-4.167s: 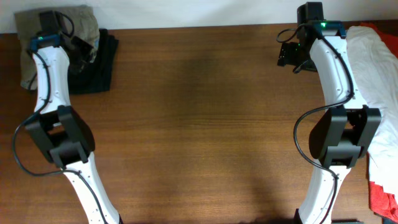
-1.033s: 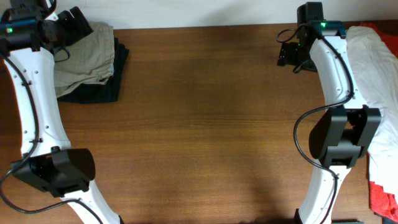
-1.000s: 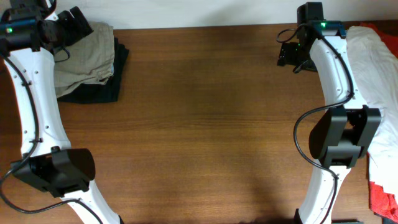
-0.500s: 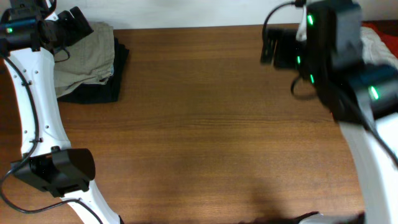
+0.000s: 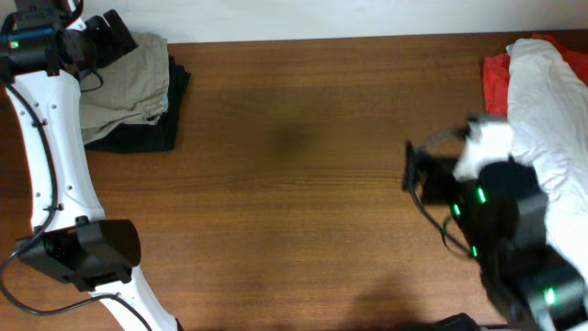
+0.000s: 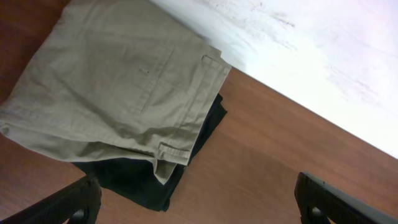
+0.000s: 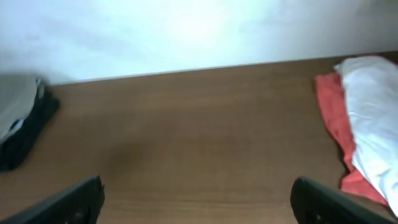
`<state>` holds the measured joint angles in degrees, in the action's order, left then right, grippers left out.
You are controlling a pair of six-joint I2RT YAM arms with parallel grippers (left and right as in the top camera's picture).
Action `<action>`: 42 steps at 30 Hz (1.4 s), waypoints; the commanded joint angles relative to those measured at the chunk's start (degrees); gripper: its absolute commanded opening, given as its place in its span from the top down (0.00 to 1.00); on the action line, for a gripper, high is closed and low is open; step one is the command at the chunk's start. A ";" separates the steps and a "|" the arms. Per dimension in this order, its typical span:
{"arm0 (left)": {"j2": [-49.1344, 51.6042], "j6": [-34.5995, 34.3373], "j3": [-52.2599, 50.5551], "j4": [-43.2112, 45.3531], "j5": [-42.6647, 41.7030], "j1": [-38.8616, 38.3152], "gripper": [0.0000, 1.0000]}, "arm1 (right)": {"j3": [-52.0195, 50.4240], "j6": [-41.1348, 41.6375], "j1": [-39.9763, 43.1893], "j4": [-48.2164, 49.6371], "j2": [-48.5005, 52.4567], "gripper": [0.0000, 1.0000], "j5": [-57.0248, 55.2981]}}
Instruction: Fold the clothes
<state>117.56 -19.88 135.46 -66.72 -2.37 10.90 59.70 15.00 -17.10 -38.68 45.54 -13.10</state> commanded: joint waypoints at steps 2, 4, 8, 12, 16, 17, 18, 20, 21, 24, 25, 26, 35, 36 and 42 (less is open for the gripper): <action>0.28 0.46 -0.20 -0.02 -0.24 0.02 0.01 | -20.65 0.24 2.60 10.58 -14.75 0.01 -0.87; 0.28 0.46 -0.20 -0.02 -0.24 0.02 0.01 | -29.57 0.52 2.51 16.28 -21.86 0.01 -0.61; 0.28 0.46 -0.20 -0.02 -0.24 0.02 0.01 | -43.85 2.05 2.67 24.72 -34.36 0.01 0.85; 0.28 0.46 -0.20 -0.02 -0.24 0.02 0.01 | -48.50 2.01 3.80 27.26 -38.25 0.01 2.01; 0.28 0.46 -0.20 -0.02 -0.24 0.02 0.01 | -52.72 1.99 7.93 31.08 -40.41 0.01 5.22; 0.28 0.46 -0.20 -0.02 -0.24 0.02 0.01 | -54.05 1.99 9.33 32.54 -41.11 0.01 6.64; 0.28 0.46 -0.20 -0.02 -0.24 0.02 0.01 | -55.08 1.99 10.25 33.66 -41.70 0.01 7.61; 0.28 0.46 -0.20 -0.02 -0.24 0.02 0.01 | -57.55 1.99 11.85 35.82 -43.67 0.01 8.41; 0.28 0.46 -0.20 -0.02 -0.24 0.02 0.01 | -58.51 1.97 12.24 36.35 -44.68 0.01 8.39; 0.28 0.46 -0.20 -0.02 -0.24 0.02 0.01 | -59.39 1.75 13.29 36.54 -45.35 0.01 8.11; 0.28 0.46 -0.20 -0.02 -0.24 0.02 0.01 | -59.39 1.53 13.84 36.54 -45.35 0.01 7.98; 0.28 0.46 -0.20 -0.02 -0.24 0.02 0.01 | -59.39 1.46 14.32 36.50 -45.35 0.01 8.00; 0.28 0.46 -0.20 -0.02 -0.24 0.02 0.01 | -59.39 1.40 15.26 34.45 -45.33 0.01 8.41; 0.28 0.46 -0.20 -0.02 -0.24 0.02 0.01 | -59.39 1.40 15.26 34.45 -45.33 0.01 8.41; 0.28 0.46 -0.20 -0.02 -0.24 0.02 0.01 | -59.39 1.40 15.26 34.45 -45.33 0.01 8.39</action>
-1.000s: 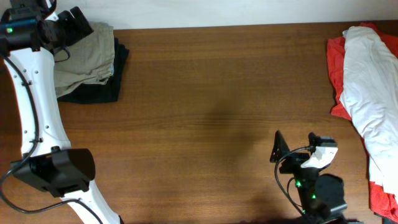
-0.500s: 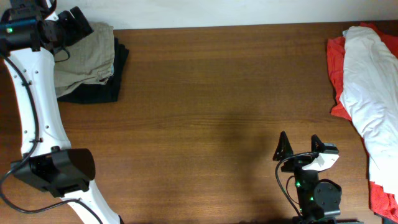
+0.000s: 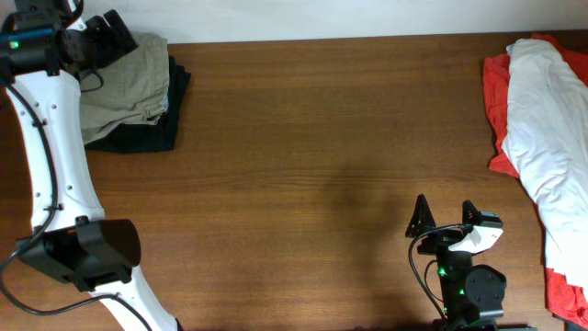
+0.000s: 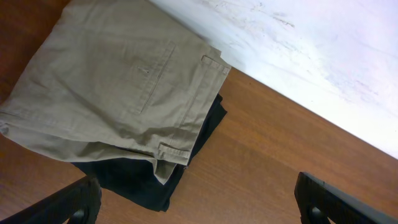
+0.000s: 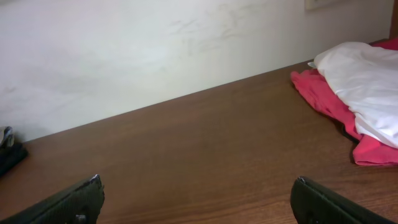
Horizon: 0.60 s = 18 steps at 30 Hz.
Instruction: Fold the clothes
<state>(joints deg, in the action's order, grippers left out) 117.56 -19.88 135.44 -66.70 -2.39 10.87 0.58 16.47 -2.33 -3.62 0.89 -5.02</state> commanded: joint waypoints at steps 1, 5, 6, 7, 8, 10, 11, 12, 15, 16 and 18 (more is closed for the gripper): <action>0.28 0.46 -0.17 -0.04 -0.22 0.04 0.01 | -0.26 -0.07 0.48 -0.61 -0.68 0.01 0.31; 0.28 0.46 -0.17 -0.04 -0.22 0.04 0.01 | -0.26 -0.07 0.48 -0.61 -0.68 0.01 0.31; 0.28 0.46 -0.17 -0.04 -0.22 0.04 0.01 | -0.26 -0.07 0.48 -0.61 -0.68 0.01 0.31; 0.28 0.46 -0.17 -0.04 -0.22 0.04 0.01 | -0.26 -0.07 0.48 -0.61 -0.68 0.01 0.33; 0.28 0.46 -0.17 -0.04 -0.22 0.04 0.01 | -0.26 -0.07 0.48 -0.61 -0.68 0.01 0.31; 0.28 0.46 -0.17 -0.04 -0.22 0.04 0.01 | -0.26 -0.07 0.48 -0.61 -0.68 0.01 0.31; 0.37 0.46 -0.17 -0.04 -0.22 0.04 0.01 | -0.26 -0.07 0.48 -0.61 -0.68 0.01 0.31; 0.39 0.46 -0.17 -0.04 -0.22 0.02 0.01 | -0.26 -0.07 0.48 -0.61 -0.68 0.01 0.33; 0.39 0.46 -0.17 -0.04 -0.22 -0.09 0.01 | -0.26 -0.07 0.48 -0.61 -0.68 0.01 0.31; 0.39 0.46 -0.24 -0.04 -0.22 -0.17 0.01 | -0.26 -0.07 0.48 -0.61 -0.68 0.01 0.31; 0.35 0.48 -0.28 -0.26 0.42 -0.39 0.01 | -0.26 -0.07 0.48 -0.61 -0.68 0.01 0.31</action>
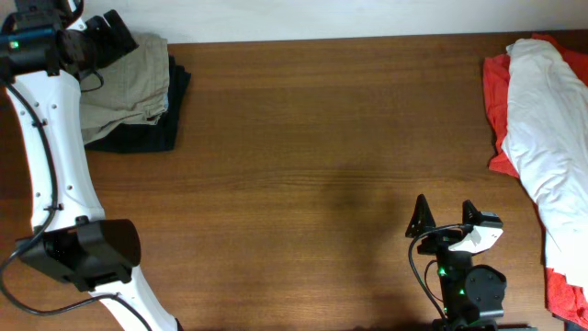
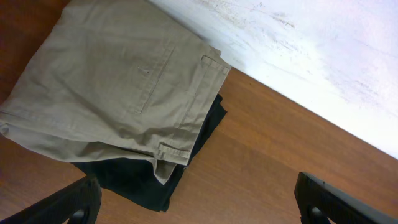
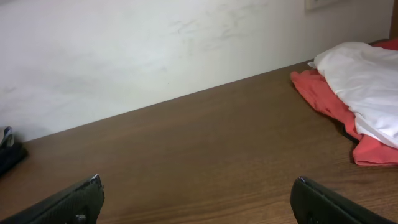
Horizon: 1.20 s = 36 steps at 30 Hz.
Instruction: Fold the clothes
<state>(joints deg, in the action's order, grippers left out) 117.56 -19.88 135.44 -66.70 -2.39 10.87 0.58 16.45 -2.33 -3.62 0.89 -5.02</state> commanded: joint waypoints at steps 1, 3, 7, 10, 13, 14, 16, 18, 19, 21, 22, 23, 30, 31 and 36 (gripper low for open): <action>0.09 0.46 -0.28 -0.98 1.29 -0.57 0.01 | -0.26 -0.04 0.48 -0.61 -0.68 0.01 0.31; -0.70 0.44 -0.31 -3.39 1.27 -1.11 0.01 | -0.26 -0.04 0.48 -0.61 -0.68 0.01 0.33; -4.96 0.48 -2.97 -6.21 4.42 -4.28 0.01 | -0.26 -0.02 0.48 -0.61 -0.68 0.01 0.31; -12.48 0.48 -12.20 -2.23 13.49 -8.68 0.01 | -0.26 -0.02 0.48 -0.61 -0.68 0.01 0.31; -22.05 0.50 -26.60 6.80 19.32 -12.74 0.01 | -0.26 -0.04 0.48 -0.61 -0.68 0.01 0.33; -25.46 0.48 -32.61 10.19 21.11 -13.88 0.01 | -0.26 -0.04 0.48 -0.61 -0.68 0.01 0.33; -33.94 0.46 -44.19 15.50 23.15 -15.91 0.01 | -0.26 -0.02 0.48 -0.61 -0.68 0.01 0.31; -44.50 0.46 -57.27 15.28 23.19 -15.91 0.01 | -0.26 -0.04 0.48 -0.61 -0.68 0.01 0.31; -47.43 0.46 -60.48 14.71 23.19 -15.65 0.01 | -0.26 -0.04 0.48 -0.61 -0.68 0.01 0.31; -53.31 0.44 -66.55 14.45 23.23 -15.17 0.01 | -0.26 -0.04 0.48 -0.61 -0.68 0.01 0.33; -57.35 0.46 -70.20 15.30 23.87 -14.75 0.01 | -0.26 -0.02 0.48 -0.61 -0.68 0.02 0.31; -60.48 0.46 -72.91 16.63 24.52 -14.32 0.01 | -0.26 -0.04 0.48 -0.61 -0.68 0.02 0.33; -84.96 11.91 -96.72 36.13 23.37 -12.94 0.01 | -0.26 -0.04 0.48 -0.61 -0.68 0.01 0.31; -88.26 14.93 -100.65 39.69 21.79 -12.94 0.01 | -0.26 -0.04 0.48 -0.61 -0.68 0.01 0.31; -96.70 22.38 -115.27 55.93 15.93 -12.94 0.01 | -0.26 -0.04 0.48 -0.61 -0.68 0.01 0.31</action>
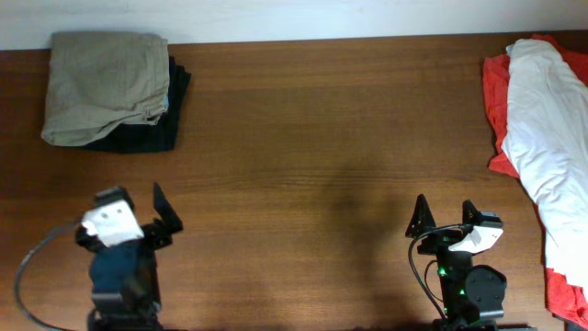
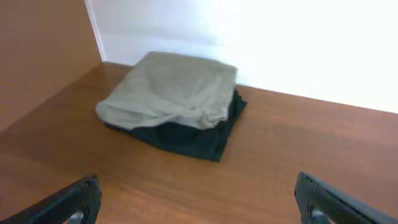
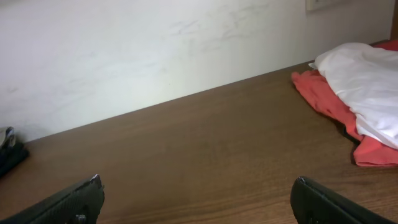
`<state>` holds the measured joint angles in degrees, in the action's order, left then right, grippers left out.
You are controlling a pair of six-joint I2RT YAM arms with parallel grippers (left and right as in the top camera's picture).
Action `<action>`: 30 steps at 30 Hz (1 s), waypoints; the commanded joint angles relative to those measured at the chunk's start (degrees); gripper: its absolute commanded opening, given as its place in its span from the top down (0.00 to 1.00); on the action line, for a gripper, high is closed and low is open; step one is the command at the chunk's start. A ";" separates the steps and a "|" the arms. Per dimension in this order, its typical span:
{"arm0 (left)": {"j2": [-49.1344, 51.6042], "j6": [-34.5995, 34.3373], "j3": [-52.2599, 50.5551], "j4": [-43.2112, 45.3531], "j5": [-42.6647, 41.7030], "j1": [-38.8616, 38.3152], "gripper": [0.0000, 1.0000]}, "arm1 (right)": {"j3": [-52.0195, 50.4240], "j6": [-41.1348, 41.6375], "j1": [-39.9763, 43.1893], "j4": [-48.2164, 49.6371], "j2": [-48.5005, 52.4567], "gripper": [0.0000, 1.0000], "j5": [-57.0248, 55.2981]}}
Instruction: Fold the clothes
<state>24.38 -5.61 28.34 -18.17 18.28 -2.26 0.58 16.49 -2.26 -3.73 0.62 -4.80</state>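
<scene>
Folded khaki trousers (image 1: 103,81) lie on top of a folded black garment (image 1: 156,136) at the far left of the table; the left wrist view shows the same trousers (image 2: 168,87) ahead. A crumpled white garment (image 1: 547,138) lies over a red one (image 1: 496,92) at the right edge, and both the white garment (image 3: 364,74) and the red one (image 3: 323,93) show in the right wrist view. My left gripper (image 1: 129,207) sits low at the near left, open and empty (image 2: 199,199). My right gripper (image 1: 444,216) rests at the near right, open and empty (image 3: 198,199).
The brown wooden table (image 1: 312,138) runs to a white wall (image 3: 155,50) at the back. A brown panel (image 2: 37,50) stands left of the folded stack.
My left arm has moved from the far left corner above the khaki stack to the near left edge, still open. The right arm and the clothes are where they were.
At first my left gripper hung open over the folded stack and my right arm was beside the white garment at the right. Then the right arm stood open at the near edge and stayed there. Now the left arm is at the near edge too.
</scene>
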 commanded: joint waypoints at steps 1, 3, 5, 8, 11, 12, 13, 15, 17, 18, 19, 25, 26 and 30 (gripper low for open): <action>-5.16 8.33 -11.30 10.88 -4.85 0.26 0.01 | -0.26 -0.09 0.42 -0.50 -0.42 0.01 0.09; -8.09 8.33 -15.78 15.23 -5.29 0.68 0.01 | -0.26 -0.07 0.42 -0.50 -0.42 0.01 0.11; -11.54 8.31 -19.93 17.79 -5.44 0.96 0.01 | -0.26 -0.09 0.42 -0.50 -0.42 0.01 0.09; -15.87 8.28 -24.37 19.74 -6.71 0.96 0.01 | -0.26 -0.07 0.42 -0.50 -0.42 0.02 0.11; -18.27 8.55 -26.47 20.06 -8.31 0.96 0.01 | -0.26 -0.07 0.42 -0.50 -0.42 0.01 0.11; -19.04 8.92 -27.08 20.00 -8.79 1.05 0.01 | -0.26 -0.07 0.42 -0.50 -0.42 0.01 0.11; -19.78 9.81 -27.74 20.00 -10.19 1.36 0.01 | -0.26 -0.07 0.42 -0.50 -0.42 0.01 0.11; -20.72 10.47 -27.87 17.68 -12.68 2.43 0.01 | -0.26 -0.09 0.42 -0.50 -0.42 0.01 0.09; -21.77 10.45 -27.87 14.03 -14.08 4.07 0.01 | -0.26 -0.09 0.42 -0.50 -0.42 0.01 0.11; -22.34 10.47 -27.87 13.62 -14.99 5.05 0.01 | -0.26 -0.09 0.42 -0.50 -0.42 0.01 0.11; -23.34 10.45 -27.87 13.55 -16.06 6.43 0.01 | -0.26 -0.09 0.42 -0.50 -0.42 0.02 0.09; -24.15 10.45 -27.87 13.44 -16.44 6.84 0.01 | -0.26 -0.09 0.42 -0.50 -0.42 0.01 0.09; -24.13 10.45 -27.87 13.51 -16.44 6.84 0.01 | -0.26 -0.09 0.42 -0.50 -0.42 0.01 0.09; -24.09 10.45 -27.85 13.55 -16.44 6.82 0.01 | -0.26 -0.09 0.42 -0.50 -0.42 0.01 0.09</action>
<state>0.84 3.70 0.86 -4.56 3.07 4.32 0.58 16.45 -2.22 -3.75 0.62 -4.80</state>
